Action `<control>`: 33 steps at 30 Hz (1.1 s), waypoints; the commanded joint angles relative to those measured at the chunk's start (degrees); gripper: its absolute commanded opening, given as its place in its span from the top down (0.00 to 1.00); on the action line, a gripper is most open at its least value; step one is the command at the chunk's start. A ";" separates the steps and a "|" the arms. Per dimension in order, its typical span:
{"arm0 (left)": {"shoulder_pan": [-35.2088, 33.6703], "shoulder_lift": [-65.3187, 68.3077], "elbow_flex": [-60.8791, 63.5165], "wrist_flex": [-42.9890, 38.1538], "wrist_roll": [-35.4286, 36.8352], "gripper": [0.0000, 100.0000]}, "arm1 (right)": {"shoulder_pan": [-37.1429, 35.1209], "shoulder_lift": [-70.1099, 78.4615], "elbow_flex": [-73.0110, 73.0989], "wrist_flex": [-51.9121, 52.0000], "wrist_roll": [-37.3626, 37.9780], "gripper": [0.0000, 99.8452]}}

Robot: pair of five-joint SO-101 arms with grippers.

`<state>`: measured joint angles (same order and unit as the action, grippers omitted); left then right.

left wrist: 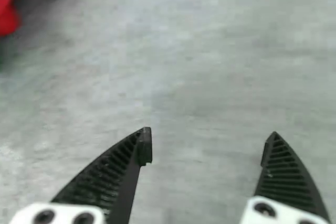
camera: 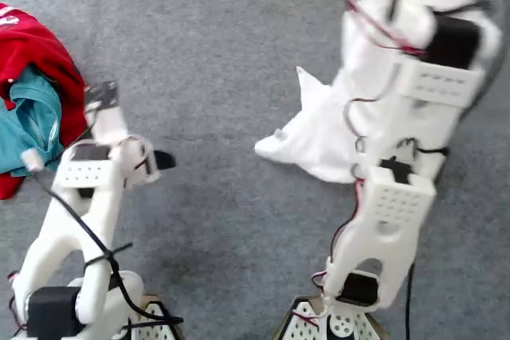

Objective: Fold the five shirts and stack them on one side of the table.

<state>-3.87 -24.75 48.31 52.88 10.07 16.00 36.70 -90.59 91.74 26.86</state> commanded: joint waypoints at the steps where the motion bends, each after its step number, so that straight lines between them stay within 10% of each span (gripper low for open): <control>1: 9.71 -0.53 -9.71 2.73 1.32 0.66 | 8.44 -0.57 1.98 -0.70 -4.22 0.98; 7: 21.23 9.58 -19.74 2.29 2.90 0.66 | 17.32 8.40 5.49 1.41 -5.45 0.98; 12: 22.99 27.25 -37.05 5.27 22.07 0.66 | 21.01 19.56 5.41 1.05 -5.89 0.98; 23: 29.76 58.81 -104.04 46.07 48.09 0.66 | 17.41 40.40 -1.63 -3.87 -17.32 0.98; 33: 33.45 78.95 -123.74 47.82 50.73 0.72 | 16.97 44.18 -5.23 -5.80 -17.41 0.98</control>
<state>28.13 53.05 -71.52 100.18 60.18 34.55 81.10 -93.49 87.25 9.98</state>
